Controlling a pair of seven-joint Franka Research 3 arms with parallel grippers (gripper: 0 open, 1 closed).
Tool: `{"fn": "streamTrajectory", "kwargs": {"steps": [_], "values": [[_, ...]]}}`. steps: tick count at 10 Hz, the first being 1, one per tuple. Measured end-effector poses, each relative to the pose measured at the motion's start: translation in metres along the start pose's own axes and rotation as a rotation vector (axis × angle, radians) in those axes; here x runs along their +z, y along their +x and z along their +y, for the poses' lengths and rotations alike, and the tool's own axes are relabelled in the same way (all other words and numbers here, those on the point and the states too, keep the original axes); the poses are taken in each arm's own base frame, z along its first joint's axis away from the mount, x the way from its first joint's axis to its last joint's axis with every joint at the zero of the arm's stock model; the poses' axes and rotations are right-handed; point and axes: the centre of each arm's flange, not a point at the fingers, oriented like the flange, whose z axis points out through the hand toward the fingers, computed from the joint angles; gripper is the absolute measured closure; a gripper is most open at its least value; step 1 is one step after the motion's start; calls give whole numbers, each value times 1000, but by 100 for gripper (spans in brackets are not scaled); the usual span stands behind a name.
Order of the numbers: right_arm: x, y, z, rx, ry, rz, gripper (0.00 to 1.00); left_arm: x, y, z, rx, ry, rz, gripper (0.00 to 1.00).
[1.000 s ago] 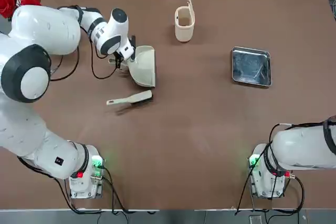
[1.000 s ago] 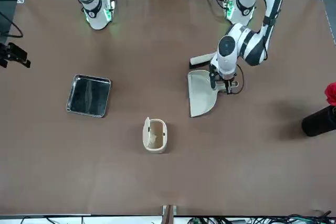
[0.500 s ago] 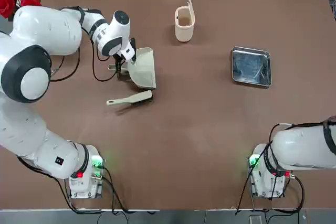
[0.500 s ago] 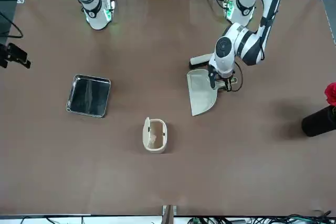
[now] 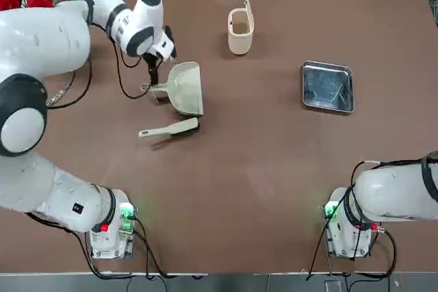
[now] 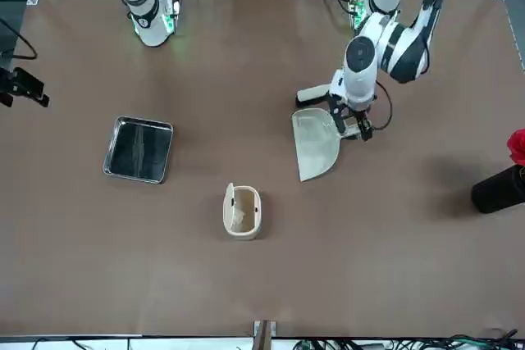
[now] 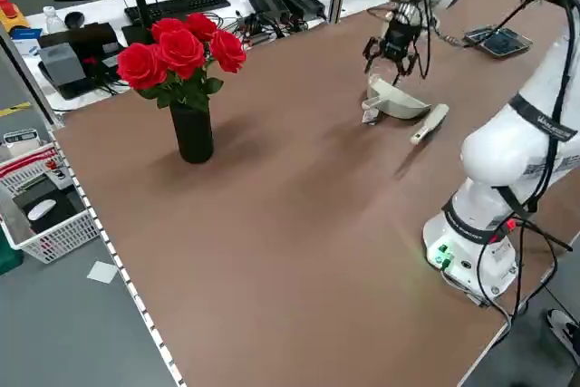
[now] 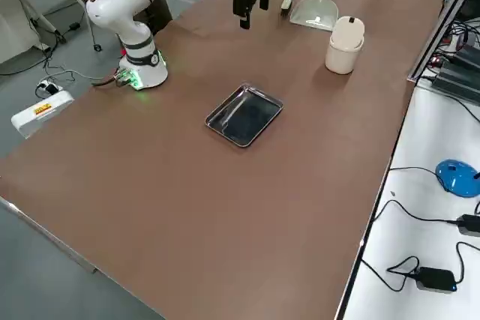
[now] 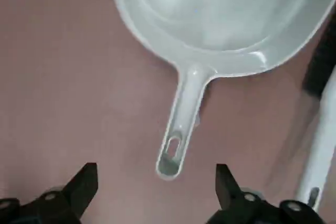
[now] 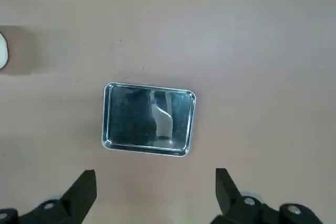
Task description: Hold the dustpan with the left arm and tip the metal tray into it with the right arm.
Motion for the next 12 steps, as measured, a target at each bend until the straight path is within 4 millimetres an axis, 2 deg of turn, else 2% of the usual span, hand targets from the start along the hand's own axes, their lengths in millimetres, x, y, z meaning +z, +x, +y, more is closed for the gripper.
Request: {"fn": "streamTrajectory", "kwargs": {"steps": [3,4,7,9,10,11,12], "values": [[0,0,1,2,-1,1,0,-46,-45,-52,-372,-13,-13,1],[0,0,1,2,-1,2,0,-72,-61,-73,-520,-67,-41,1],[-1,0,1,1,-2,6,0,-188,-118,-136,-764,-160,45,1],[-2,0,1,2,-2,6,0,-251,-169,-165,-919,-191,129,1],[-2,0,1,2,-2,6,0,-268,-192,-174,-974,-202,155,1],[-2,0,1,2,-3,8,0,-277,-205,-180,-1003,-205,180,1],[-2,0,1,1,-3,11,0,-285,-210,-183,-1020,-198,200,1]]}}
